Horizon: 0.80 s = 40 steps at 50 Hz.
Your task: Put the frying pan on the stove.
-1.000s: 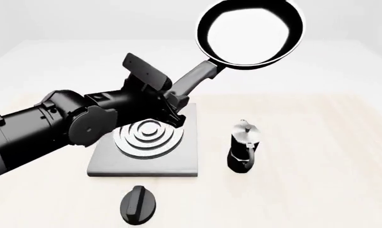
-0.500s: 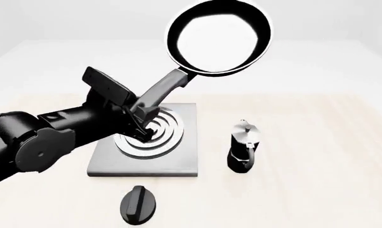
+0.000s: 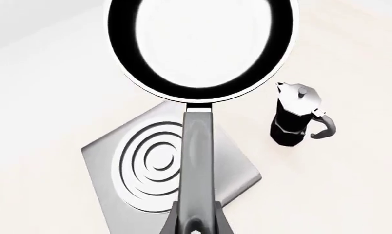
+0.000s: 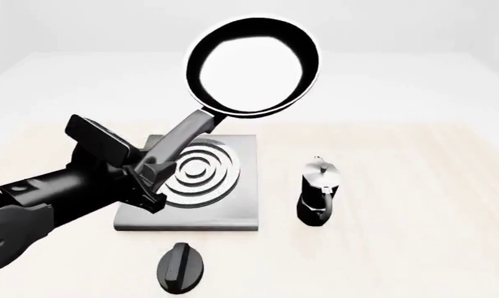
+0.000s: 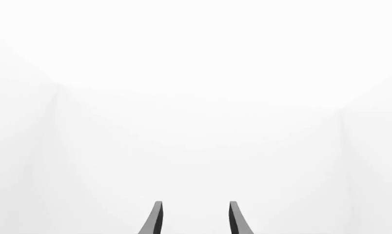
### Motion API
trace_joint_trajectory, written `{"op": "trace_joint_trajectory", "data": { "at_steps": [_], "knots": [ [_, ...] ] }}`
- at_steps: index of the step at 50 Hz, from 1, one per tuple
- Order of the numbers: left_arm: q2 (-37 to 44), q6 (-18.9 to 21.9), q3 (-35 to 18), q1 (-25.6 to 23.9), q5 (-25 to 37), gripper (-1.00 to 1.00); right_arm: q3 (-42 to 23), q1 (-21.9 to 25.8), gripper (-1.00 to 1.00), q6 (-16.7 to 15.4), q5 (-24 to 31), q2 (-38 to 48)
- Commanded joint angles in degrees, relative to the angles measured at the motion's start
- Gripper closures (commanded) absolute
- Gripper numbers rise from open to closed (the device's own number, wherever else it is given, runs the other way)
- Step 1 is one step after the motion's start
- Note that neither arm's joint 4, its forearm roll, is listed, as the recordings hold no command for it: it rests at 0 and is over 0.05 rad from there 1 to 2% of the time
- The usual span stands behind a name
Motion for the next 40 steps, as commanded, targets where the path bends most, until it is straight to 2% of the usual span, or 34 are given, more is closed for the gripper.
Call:
{"op": "trace_joint_trajectory", "data": {
  "at_steps": [1,26,40],
  "knots": [
    [-5.03,0.36,3.34,1.64,0.64,1.00,0.91,0.09,-1.00,-0.71,-0.35,0.00],
    [-12.27,0.60,9.49,5.44,4.40,1.00,3.44,1.20,-1.00,-2.58,-1.34,0.00],
    [-13.98,-0.08,12.44,6.30,4.24,1.00,4.72,1.80,-1.00,-3.78,-1.74,0.00]
  ]
}}
